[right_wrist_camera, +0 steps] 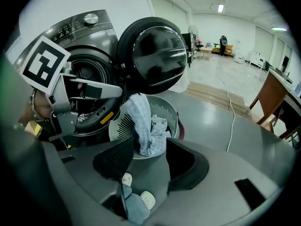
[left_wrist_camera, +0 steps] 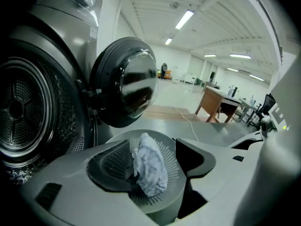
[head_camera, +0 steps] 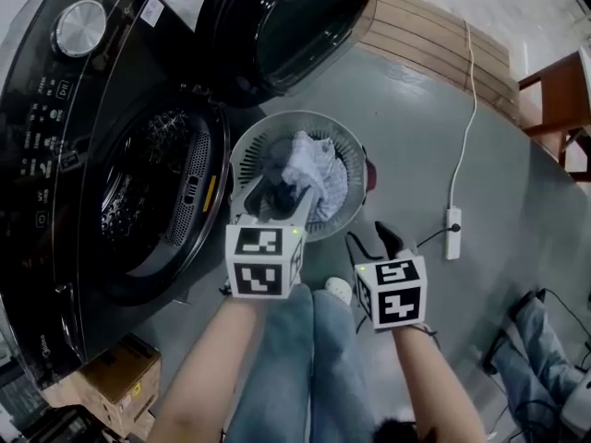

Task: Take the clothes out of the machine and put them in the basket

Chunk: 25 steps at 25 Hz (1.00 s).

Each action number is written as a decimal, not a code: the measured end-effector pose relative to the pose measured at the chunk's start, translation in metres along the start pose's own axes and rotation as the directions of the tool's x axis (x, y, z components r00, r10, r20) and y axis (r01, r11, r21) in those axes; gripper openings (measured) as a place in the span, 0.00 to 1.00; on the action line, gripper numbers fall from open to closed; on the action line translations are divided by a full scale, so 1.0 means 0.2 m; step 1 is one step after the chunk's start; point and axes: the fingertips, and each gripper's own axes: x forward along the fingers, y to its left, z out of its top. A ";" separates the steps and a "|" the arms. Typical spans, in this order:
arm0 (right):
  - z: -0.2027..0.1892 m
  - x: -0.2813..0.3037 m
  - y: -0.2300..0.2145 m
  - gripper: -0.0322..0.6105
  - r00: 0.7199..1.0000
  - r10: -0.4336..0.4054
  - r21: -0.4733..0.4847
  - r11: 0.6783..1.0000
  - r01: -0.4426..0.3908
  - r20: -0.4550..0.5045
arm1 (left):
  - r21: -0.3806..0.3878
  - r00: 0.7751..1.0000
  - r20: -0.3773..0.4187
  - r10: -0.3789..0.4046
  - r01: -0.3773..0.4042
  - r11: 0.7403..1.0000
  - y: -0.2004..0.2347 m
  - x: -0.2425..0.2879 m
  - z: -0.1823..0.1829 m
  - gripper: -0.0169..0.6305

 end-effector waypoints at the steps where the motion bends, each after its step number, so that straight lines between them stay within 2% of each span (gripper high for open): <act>1: 0.01 -0.02 0.01 0.38 1.000 0.002 -0.001 1.000 -0.002 0.002 | -0.001 1.000 -0.006 0.013 -0.013 1.000 0.02 -0.02 0.01 0.47; 9: 0.18 -0.28 0.07 0.38 1.000 -0.012 0.025 1.000 0.012 0.005 | 0.011 0.993 -0.096 0.067 -0.066 0.998 0.06 -0.26 0.09 0.47; 14: 0.28 -0.48 0.17 0.38 1.000 0.001 0.019 1.000 -0.001 0.012 | -0.013 0.992 -0.097 0.075 -0.077 0.997 0.04 -0.47 0.17 0.47; 21: 0.40 -0.79 0.28 0.38 1.000 0.021 -0.071 0.997 -0.020 0.012 | -0.048 0.992 -0.077 0.103 -0.107 0.993 0.04 -0.79 0.36 0.46; 25: 0.49 -0.95 0.30 0.38 0.999 0.010 -0.106 0.994 -0.006 0.034 | -0.035 0.992 -0.055 0.109 -0.111 0.993 0.02 -0.94 0.47 0.46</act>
